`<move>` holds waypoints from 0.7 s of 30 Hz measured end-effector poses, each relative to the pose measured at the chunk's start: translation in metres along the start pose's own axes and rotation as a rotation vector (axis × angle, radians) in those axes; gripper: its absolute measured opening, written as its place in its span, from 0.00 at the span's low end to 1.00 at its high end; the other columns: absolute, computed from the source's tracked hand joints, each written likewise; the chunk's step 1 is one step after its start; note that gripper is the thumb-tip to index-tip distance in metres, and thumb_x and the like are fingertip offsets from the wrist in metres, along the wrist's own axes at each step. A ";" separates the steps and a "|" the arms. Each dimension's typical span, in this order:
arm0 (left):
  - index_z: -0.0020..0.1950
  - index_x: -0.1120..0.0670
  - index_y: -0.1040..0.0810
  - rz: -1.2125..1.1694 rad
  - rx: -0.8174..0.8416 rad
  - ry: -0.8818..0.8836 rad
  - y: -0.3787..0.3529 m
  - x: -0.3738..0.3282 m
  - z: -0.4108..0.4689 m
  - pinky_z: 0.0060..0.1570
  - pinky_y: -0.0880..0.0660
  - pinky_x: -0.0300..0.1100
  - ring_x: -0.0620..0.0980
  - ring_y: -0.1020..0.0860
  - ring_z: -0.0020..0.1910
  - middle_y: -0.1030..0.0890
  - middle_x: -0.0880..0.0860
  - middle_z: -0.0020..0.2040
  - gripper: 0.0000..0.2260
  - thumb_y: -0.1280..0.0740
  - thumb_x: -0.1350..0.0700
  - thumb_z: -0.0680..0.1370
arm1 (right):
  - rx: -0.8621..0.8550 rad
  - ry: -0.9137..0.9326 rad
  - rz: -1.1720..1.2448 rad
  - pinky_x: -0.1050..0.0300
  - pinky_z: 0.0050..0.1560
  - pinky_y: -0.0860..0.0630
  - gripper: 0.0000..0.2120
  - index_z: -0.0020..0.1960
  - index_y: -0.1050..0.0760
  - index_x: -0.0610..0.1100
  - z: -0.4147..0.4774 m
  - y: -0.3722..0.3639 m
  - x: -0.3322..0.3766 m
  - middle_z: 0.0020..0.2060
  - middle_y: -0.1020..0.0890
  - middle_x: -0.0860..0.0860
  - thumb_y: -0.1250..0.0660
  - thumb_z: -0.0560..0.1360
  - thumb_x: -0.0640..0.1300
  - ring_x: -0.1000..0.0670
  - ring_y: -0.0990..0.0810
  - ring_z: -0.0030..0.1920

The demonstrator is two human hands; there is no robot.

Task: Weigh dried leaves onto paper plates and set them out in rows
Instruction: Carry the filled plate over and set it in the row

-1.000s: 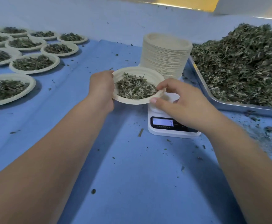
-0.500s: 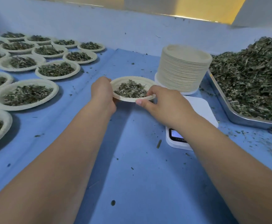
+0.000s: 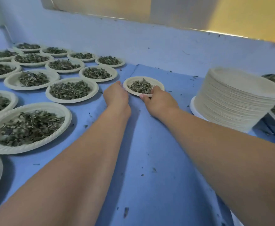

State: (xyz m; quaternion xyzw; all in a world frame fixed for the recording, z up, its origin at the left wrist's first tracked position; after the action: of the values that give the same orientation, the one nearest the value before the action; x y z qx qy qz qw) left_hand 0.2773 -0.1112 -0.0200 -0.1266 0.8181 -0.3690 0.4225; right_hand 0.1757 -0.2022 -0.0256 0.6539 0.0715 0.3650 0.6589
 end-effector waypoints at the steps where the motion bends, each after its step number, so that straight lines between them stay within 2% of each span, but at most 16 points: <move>1: 0.44 0.56 0.25 0.011 0.044 -0.021 -0.003 0.001 0.009 0.43 0.26 0.38 0.46 0.25 0.38 0.26 0.52 0.40 0.10 0.41 0.64 0.84 | -0.014 -0.011 -0.004 0.41 0.66 0.28 0.28 0.72 0.34 0.49 0.016 -0.006 0.002 0.66 0.24 0.43 0.42 0.79 0.66 0.38 0.27 0.67; 4: 0.53 0.61 0.24 -0.198 0.141 0.034 -0.008 -0.004 0.022 0.61 0.22 0.45 0.54 0.19 0.54 0.20 0.58 0.50 0.12 0.47 0.64 0.85 | -0.040 -0.046 -0.040 0.39 0.67 0.30 0.29 0.72 0.35 0.50 0.062 -0.022 0.007 0.67 0.25 0.42 0.43 0.79 0.67 0.37 0.28 0.68; 5: 0.54 0.62 0.24 -0.195 0.191 0.067 -0.009 -0.004 0.024 0.63 0.22 0.47 0.56 0.19 0.59 0.19 0.59 0.52 0.12 0.47 0.63 0.85 | -0.038 -0.061 -0.041 0.39 0.67 0.31 0.29 0.72 0.35 0.50 0.076 -0.026 0.009 0.67 0.24 0.43 0.43 0.79 0.67 0.37 0.28 0.68; 7: 0.54 0.63 0.24 -0.256 0.262 0.141 -0.007 -0.003 0.024 0.61 0.22 0.49 0.59 0.20 0.64 0.19 0.61 0.55 0.12 0.46 0.62 0.85 | -0.025 -0.094 -0.011 0.39 0.68 0.32 0.30 0.71 0.34 0.50 0.102 -0.030 0.016 0.67 0.24 0.44 0.41 0.77 0.67 0.38 0.27 0.68; 9: 0.55 0.65 0.23 -0.316 0.289 0.197 -0.006 -0.003 0.025 0.60 0.22 0.50 0.61 0.20 0.63 0.19 0.63 0.58 0.12 0.45 0.62 0.84 | -0.012 -0.116 0.039 0.41 0.69 0.31 0.30 0.71 0.33 0.50 0.124 -0.034 0.023 0.67 0.24 0.44 0.39 0.76 0.68 0.39 0.27 0.68; 11: 0.55 0.65 0.23 -0.362 0.310 0.219 -0.007 -0.006 0.026 0.64 0.22 0.52 0.61 0.20 0.65 0.19 0.64 0.62 0.12 0.45 0.61 0.84 | -0.009 -0.135 0.092 0.42 0.69 0.31 0.31 0.70 0.32 0.50 0.145 -0.038 0.028 0.66 0.24 0.45 0.38 0.75 0.67 0.40 0.27 0.67; 14: 0.57 0.65 0.24 -0.391 0.300 0.234 -0.005 -0.004 0.030 0.67 0.23 0.53 0.62 0.20 0.66 0.18 0.64 0.60 0.13 0.45 0.61 0.84 | -0.025 -0.176 0.102 0.41 0.69 0.32 0.32 0.70 0.33 0.50 0.170 -0.043 0.032 0.66 0.24 0.47 0.38 0.73 0.68 0.41 0.27 0.67; 21: 0.58 0.65 0.23 -0.372 0.271 0.251 -0.009 -0.002 0.024 0.57 0.18 0.49 0.58 0.16 0.59 0.16 0.64 0.58 0.13 0.45 0.61 0.83 | -0.023 -0.218 0.100 0.39 0.68 0.32 0.34 0.73 0.36 0.49 0.209 -0.053 0.033 0.68 0.25 0.45 0.39 0.74 0.68 0.39 0.27 0.68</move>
State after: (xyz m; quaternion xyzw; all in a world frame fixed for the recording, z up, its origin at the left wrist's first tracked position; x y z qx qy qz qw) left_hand 0.2968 -0.1280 -0.0211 -0.1703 0.7700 -0.5592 0.2559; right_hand 0.3394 -0.3454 -0.0332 0.6850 -0.0377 0.3250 0.6510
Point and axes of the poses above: each hand's wrist, its own z-axis towards the middle knuckle, its own y-axis out of the back of the hand, x = y × z, the point moved 1 cm from there along z, towards the middle knuckle
